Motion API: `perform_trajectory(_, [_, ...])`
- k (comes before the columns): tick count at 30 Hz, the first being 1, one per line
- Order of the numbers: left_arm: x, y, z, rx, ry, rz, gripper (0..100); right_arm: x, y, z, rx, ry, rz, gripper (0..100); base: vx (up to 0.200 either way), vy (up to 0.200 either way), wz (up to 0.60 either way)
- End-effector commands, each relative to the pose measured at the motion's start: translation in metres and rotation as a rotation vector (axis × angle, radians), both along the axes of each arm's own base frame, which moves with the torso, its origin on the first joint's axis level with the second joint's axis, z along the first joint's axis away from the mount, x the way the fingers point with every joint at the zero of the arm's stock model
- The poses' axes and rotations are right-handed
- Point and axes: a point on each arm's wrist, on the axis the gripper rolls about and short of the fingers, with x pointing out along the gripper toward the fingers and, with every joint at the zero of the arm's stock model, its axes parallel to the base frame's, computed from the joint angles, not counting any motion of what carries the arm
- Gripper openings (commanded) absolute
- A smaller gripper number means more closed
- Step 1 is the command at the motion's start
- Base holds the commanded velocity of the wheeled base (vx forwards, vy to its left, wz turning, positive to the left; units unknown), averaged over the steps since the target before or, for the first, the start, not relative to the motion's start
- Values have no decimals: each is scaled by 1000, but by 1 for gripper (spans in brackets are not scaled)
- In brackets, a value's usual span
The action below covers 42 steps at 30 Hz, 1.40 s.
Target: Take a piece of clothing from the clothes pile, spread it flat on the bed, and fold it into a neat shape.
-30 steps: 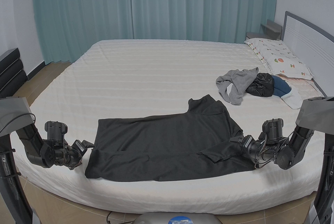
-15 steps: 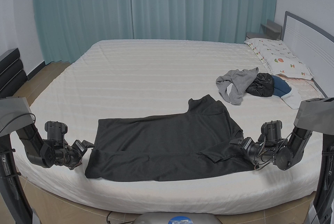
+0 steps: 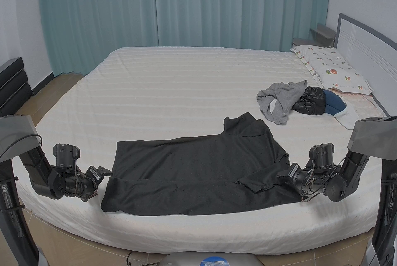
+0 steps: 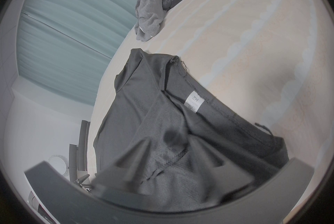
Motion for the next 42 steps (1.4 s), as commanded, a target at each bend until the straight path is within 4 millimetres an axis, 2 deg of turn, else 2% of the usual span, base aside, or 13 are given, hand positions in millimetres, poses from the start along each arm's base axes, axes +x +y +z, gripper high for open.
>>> perform_trajectory(1, [0, 0, 0, 1, 1, 0, 100, -2, 0, 5, 3, -8, -1, 0, 0, 0, 0])
perform_trajectory(6, [0, 0, 0, 2, 1, 1, 100, -5, -1, 9, 5, -12, 0, 0, 0, 0, 0])
perform_trajectory(20, [0, 0, 0, 2, 1, 1, 100, -11, -7, 6, -5, 10, -12, 0, 0, 0, 0])
perform_trajectory(21, [0, 0, 0, 2, 1, 1, 100, -11, -7, 6, -4, 10, -13, 100, 0, 0, 0])
perform_trajectory(25, [0, 0, 0, 1, 1, 0, 100, -10, -7, 11, -1, -8, -15, 100, 0, 0, 0])
perform_trajectory(29, [0, 0, 0, 1, 1, 0, 100, -22, -3, 40, 23, -71, 9, 100, 0, 0, 0])
perform_trajectory(30, [0, 0, 0, 1, 1, 0, 100, -23, -2, 41, 26, -71, 13, 100, 0, 0, 0])
perform_trajectory(31, [0, 0, 0, 1, 1, 0, 100, -31, 9, 51, 49, -84, 41, 100, 0, 0, 0])
perform_trajectory(32, [0, 0, 0, 1, 1, 0, 100, -34, 16, 53, 68, -81, 48, 100, 0, 0, 0])
perform_trajectory(37, [0, 0, 0, 1, 1, 2, 100, -37, 38, 47, 128, -37, 70, 100, 0, 0, 0])
perform_trajectory(42, [0, 0, 0, 1, 1, 0, 100, -30, 44, 27, 115, 7, 70, 100, 0, 0, 0])
